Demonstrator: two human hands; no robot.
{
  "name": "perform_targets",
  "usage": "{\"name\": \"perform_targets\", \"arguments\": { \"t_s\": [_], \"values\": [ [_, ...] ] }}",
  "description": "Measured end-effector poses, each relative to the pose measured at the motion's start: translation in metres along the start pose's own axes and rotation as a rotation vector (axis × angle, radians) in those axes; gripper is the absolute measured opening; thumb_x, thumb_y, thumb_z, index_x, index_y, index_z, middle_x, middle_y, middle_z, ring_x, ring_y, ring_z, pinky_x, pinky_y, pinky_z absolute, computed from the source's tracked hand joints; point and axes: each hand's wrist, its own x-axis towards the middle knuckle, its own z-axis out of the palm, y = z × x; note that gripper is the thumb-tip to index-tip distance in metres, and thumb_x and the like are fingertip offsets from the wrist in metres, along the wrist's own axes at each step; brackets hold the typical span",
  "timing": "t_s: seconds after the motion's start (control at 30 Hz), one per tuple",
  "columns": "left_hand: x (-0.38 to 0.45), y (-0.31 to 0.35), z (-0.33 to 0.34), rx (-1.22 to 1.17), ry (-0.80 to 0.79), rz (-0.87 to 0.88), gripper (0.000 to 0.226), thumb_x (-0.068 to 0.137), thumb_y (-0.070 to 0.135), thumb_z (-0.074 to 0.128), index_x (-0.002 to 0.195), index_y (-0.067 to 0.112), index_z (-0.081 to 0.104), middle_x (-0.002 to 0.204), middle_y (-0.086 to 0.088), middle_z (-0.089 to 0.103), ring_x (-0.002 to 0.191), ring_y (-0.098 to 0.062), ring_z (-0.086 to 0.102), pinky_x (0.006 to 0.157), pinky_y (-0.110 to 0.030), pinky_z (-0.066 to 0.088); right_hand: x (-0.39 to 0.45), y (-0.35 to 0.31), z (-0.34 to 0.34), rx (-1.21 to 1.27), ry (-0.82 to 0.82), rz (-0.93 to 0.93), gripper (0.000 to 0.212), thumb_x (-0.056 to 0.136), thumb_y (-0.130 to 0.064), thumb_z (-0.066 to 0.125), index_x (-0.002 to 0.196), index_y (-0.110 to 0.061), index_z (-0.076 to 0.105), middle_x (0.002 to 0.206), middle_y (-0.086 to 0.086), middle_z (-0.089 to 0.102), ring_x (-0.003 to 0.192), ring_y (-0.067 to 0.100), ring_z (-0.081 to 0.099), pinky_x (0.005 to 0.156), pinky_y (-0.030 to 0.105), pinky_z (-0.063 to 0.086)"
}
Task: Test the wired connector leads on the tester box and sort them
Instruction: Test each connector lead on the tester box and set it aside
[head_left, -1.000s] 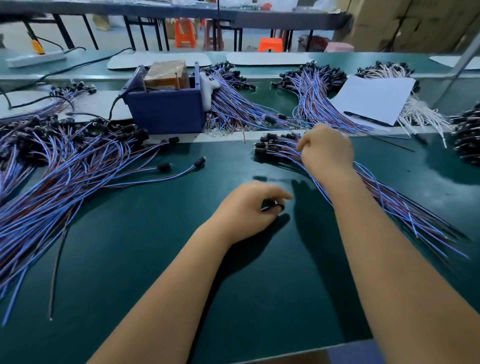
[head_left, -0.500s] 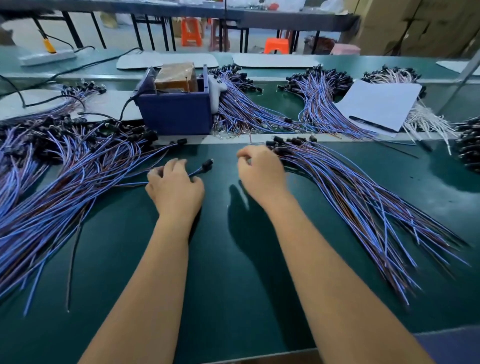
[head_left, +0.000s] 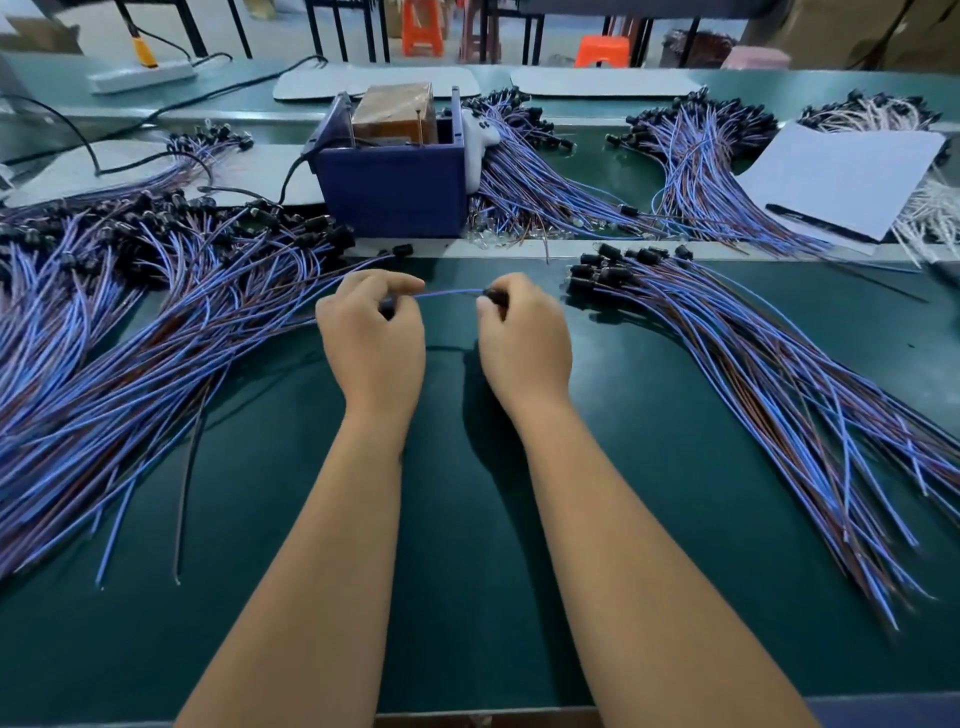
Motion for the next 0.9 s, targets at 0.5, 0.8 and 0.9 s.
{"name": "perform_targets", "arguments": {
  "t_s": [0.5, 0.8, 0.9],
  "values": [
    [0.017, -0.001, 0.008, -0.536, -0.181, -0.435, 0.030, 0.101, 0.017, 0.038, 0.127, 0.018, 0.053, 0.096, 0.004, 0.072, 0.082, -0.010, 0.067, 0.075, -0.025, 0.046, -0.006, -0.013, -0.023, 0.528, -0.314, 0.117, 0.009, 0.068, -0.017, 0.053, 0.064, -0.018, 0.061, 0.051, -0.003, 0.058, 0.046, 0.005, 0.049, 0.052, 0.020, 0.040],
    [0.027, 0.006, -0.012, -1.086, -0.082, -0.444, 0.026, 0.105, 0.019, 0.032, 0.117, 0.019, 0.055, 0.063, 0.003, 0.061, 0.059, -0.015, 0.059, 0.061, -0.028, 0.051, -0.011, -0.011, -0.015, 0.317, -0.409, 0.044, 0.015, 0.065, -0.031, 0.053, 0.065, -0.017, 0.060, 0.046, -0.008, 0.047, 0.054, 0.017, 0.045, 0.058, 0.040, 0.047],
    [0.024, 0.007, -0.004, -0.914, -0.088, -0.435, 0.027, 0.108, 0.020, 0.027, 0.101, 0.020, 0.054, 0.051, 0.008, 0.031, 0.044, -0.008, 0.027, 0.043, -0.020, 0.029, -0.012, -0.011, -0.016, 0.398, -0.463, 0.029, 0.024, 0.071, -0.030, 0.052, 0.062, -0.010, 0.062, 0.052, -0.002, 0.056, 0.054, 0.013, 0.050, 0.061, 0.036, 0.044]
  ]
}}
